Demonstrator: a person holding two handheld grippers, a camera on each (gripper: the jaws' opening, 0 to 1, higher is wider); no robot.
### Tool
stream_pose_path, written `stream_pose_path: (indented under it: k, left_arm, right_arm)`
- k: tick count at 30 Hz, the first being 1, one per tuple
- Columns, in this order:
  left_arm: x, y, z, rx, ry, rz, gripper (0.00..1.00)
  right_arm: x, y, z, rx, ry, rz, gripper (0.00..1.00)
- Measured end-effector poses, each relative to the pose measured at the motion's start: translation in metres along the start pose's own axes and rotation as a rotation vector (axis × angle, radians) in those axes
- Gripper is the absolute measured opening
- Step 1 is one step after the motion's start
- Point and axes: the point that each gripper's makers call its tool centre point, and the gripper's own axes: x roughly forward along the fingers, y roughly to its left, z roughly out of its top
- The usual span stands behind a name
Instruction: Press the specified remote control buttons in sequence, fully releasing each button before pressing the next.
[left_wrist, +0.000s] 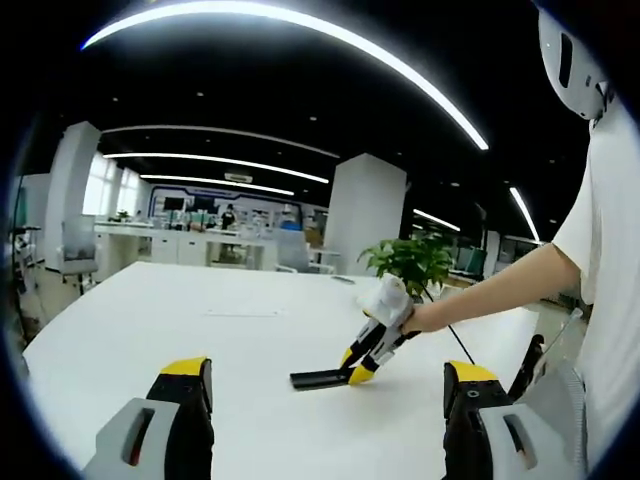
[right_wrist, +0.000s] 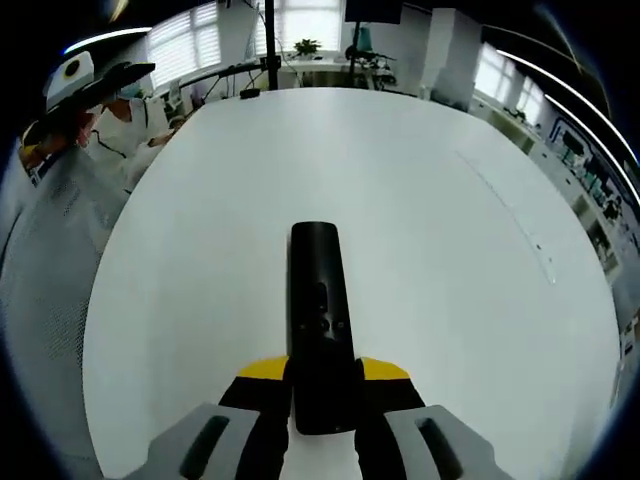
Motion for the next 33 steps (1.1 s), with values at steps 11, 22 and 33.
stream_pose_path:
  k: [11,22,33]
  left_arm:
    - [0.0,-0.001,-0.001,-0.014,-0.002,0.002,0.98]
    - [0.002,-0.001,-0.002,-0.017,0.001,0.001,0.98]
    - [0.006,-0.003,-0.003,-0.018,0.008,-0.012,0.98]
  right_arm:
    - [-0.018,-0.014,0.015,0.47,-0.344,-0.113,0.48]
    - [-0.083,-0.011,-0.024,0.659,-0.541,-0.338,0.76]
    - [-0.141,0.036,-0.043,0.689,-0.609,-0.452,0.83]
